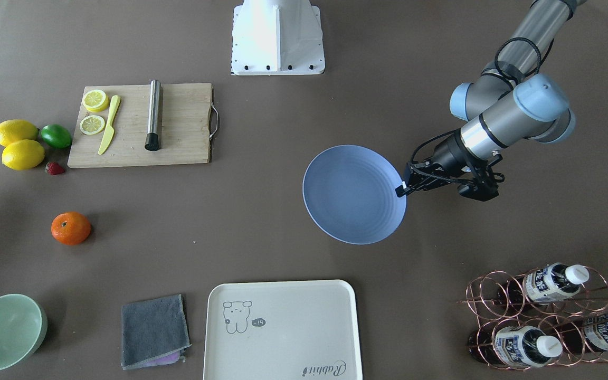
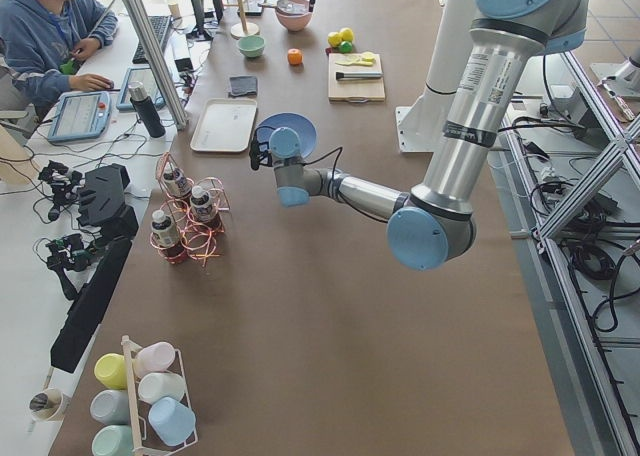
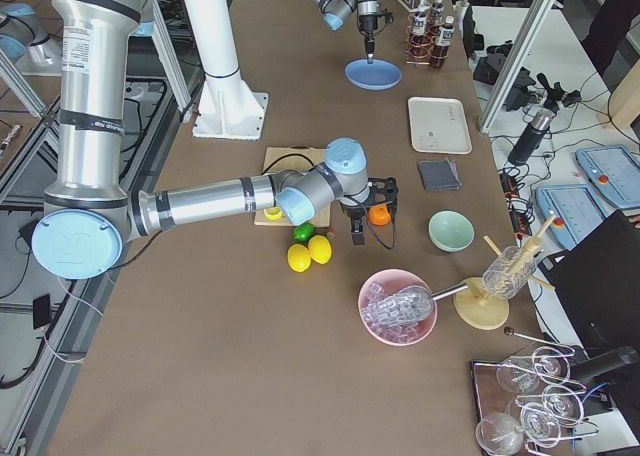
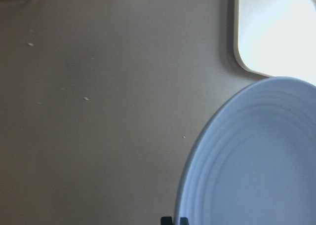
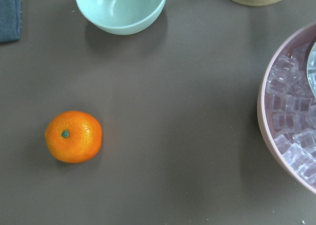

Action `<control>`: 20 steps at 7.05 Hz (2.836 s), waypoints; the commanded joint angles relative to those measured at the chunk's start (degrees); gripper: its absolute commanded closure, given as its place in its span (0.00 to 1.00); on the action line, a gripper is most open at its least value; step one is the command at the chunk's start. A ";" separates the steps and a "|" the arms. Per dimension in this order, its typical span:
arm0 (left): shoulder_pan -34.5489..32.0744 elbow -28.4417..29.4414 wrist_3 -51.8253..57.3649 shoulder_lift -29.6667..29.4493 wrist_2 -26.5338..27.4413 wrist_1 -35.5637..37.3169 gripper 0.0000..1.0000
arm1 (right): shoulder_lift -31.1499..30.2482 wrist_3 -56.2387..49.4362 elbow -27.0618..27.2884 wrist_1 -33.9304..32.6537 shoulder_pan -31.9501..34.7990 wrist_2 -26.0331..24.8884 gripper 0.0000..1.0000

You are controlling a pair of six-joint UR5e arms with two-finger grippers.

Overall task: Pick orange to plate
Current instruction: 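Carry the blue plate toward the table center and set it down, then withdraw the left gripper from the plate while the right arm reaches toward the orange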

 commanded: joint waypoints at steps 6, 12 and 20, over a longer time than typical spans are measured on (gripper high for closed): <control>12.25 -1.57 3.31 -7.53 14.51 15.17 1.00 | 0.13 -0.01 -0.35 0.00 -0.20 0.26 0.00; 0.21 -14.03 9.11 -0.68 1.42 23.28 0.02 | 7.38 0.69 -2.97 -6.20 -1.60 -0.44 0.00; -36.00 -17.04 58.36 16.73 -17.04 44.26 0.02 | 25.53 12.66 -18.88 -6.19 -14.44 -7.83 0.00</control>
